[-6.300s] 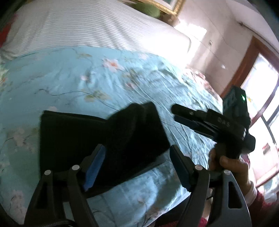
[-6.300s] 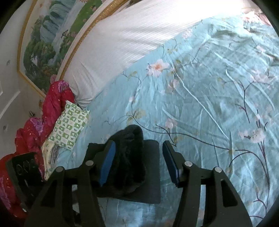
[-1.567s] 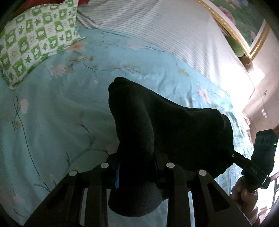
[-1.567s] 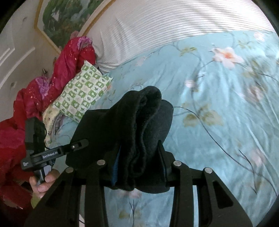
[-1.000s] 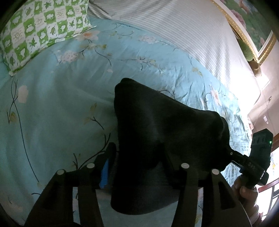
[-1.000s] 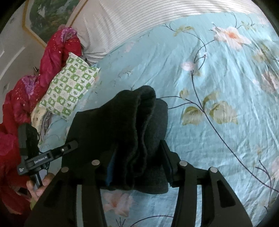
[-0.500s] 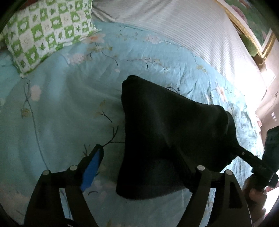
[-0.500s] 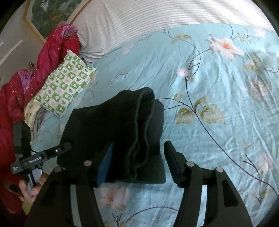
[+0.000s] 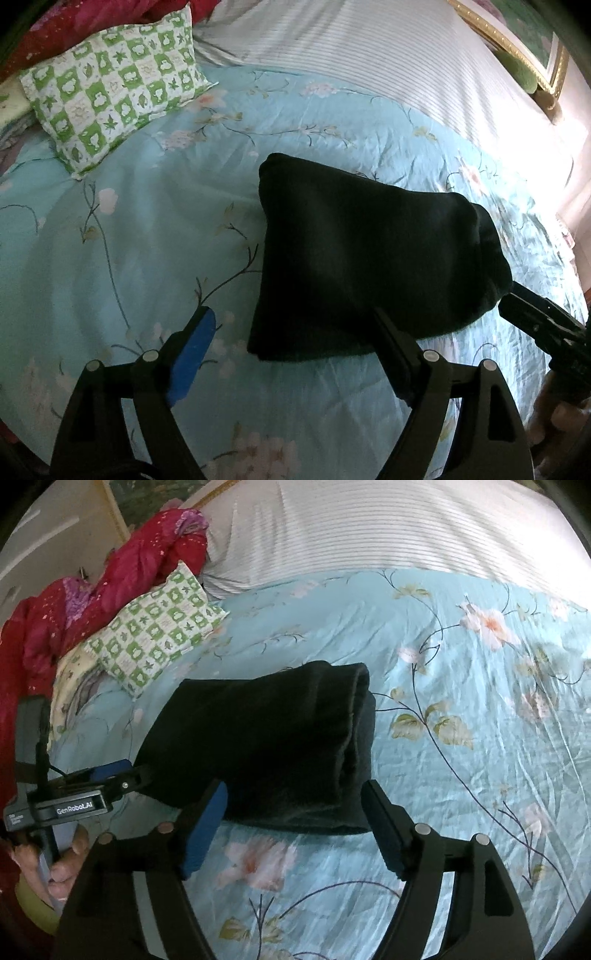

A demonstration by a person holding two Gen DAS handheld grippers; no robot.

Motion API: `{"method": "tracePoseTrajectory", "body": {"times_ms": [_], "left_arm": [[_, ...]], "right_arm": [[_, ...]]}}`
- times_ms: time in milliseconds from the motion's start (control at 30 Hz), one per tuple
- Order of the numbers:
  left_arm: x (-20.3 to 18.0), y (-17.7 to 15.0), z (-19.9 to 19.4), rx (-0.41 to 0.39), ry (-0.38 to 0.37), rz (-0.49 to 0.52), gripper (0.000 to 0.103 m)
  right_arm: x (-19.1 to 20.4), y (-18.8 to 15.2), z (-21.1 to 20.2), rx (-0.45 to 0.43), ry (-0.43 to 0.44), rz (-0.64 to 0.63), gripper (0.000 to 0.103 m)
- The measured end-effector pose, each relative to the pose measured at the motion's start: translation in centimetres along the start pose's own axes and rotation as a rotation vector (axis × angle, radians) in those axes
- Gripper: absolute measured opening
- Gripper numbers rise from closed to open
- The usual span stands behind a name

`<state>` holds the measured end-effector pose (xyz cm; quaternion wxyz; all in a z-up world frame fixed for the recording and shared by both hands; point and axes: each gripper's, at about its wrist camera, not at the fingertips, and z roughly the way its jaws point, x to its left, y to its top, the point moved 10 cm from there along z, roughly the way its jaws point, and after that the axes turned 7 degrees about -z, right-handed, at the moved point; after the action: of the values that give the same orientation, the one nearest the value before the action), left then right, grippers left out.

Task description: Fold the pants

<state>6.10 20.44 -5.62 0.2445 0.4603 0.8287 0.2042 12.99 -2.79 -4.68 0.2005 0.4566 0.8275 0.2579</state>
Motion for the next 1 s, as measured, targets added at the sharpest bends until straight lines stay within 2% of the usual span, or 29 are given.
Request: {"method": "tracePoseTrajectory", "body": {"times_ms": [467,1000], "left_arm": [[-0.9,-1.8,-2.3,-0.059,0.046,0.063,0.085],[-1.6,-2.4,-3.5,-0.085,0.002,0.078,0.085]], "right_arm": [[1.8,-1.7,-1.4,0.0,0.0,-0.071,0.081],[2.5,-2.3,-2.3,-0.008,-0.028,-0.128,0.086]]}}
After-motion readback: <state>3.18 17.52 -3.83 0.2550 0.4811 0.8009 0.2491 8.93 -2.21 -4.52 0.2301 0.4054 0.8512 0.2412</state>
